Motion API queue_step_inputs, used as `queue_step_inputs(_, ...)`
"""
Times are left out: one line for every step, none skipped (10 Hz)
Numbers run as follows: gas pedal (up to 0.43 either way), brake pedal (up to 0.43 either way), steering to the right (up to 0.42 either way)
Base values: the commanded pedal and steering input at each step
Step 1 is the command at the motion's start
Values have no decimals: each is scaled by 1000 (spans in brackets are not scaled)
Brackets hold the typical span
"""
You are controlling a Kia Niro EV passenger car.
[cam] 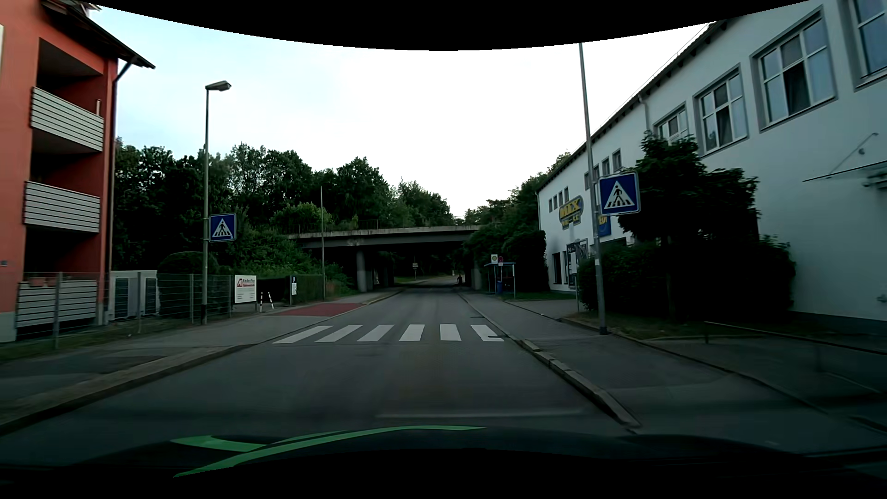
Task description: Follow the waypoints while adhering to traffic rules and regulations
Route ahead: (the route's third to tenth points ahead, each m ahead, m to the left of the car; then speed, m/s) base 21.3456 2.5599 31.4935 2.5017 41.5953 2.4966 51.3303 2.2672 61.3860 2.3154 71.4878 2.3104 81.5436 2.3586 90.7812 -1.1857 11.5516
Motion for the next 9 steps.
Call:
queue_step_inputs(220, 0, -6)
queue_step_inputs(220, 0, -7)
queue_step_inputs(220, 0, -6)
queue_step_inputs(220, 0, -6)
queue_step_inputs(220, 0, -6)
queue_step_inputs(220, 0, -6)
queue_step_inputs(220, 0, -6)
queue_step_inputs(220, 0, -5)
queue_step_inputs(209, 0, -5)
